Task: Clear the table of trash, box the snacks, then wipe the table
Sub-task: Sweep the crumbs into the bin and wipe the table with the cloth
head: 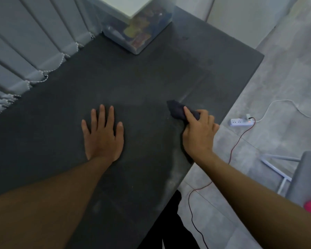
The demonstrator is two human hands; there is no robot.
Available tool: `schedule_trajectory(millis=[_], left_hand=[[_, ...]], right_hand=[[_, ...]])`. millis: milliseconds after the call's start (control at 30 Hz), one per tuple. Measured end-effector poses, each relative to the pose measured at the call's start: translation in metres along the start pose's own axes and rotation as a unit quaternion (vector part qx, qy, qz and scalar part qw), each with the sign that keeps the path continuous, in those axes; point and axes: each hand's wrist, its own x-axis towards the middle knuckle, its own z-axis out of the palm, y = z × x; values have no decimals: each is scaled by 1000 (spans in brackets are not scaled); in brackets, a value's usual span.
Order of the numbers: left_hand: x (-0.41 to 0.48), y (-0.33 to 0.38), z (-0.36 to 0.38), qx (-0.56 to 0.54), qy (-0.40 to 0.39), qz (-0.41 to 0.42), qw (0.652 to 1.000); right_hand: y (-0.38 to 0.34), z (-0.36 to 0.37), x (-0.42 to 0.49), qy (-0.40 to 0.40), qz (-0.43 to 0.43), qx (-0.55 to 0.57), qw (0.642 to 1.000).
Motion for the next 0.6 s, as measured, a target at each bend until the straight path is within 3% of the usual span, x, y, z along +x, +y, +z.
schedule_trajectory(millis=[67,133,233,300,367,433,500,533,600], left_hand=[[1,0,1,-3,2,-1,1000],[2,0,2,-7,3,-2,1000],[3,0,2,-10,8,-3,1000],[2,0,2,-14,10,-1,1000],[3,0,2,-16,10,-1,1000],[4,0,1,-18,5,-2,1000],[4,0,0,-21,5,-3,1000],[5,0,1,-19,5,-2,1000],[5,1,1,-18,4,-1,1000]], right_hand=[[-23,2,-9,-3,20,-6,1000],[-39,4,-30,-27,-82,-7,996],[-35,8,-42,-67,-274,14,959],[-26,8,-19,-61,-325,-17,944],[-23,9,13,-25,-253,-52,966],[-27,12,44,-3,-98,-31,995],[-42,18,56,5,23,-9,1000],[-52,19,54,8,23,-15,1000],[-67,20,39,-8,-72,-25,997]])
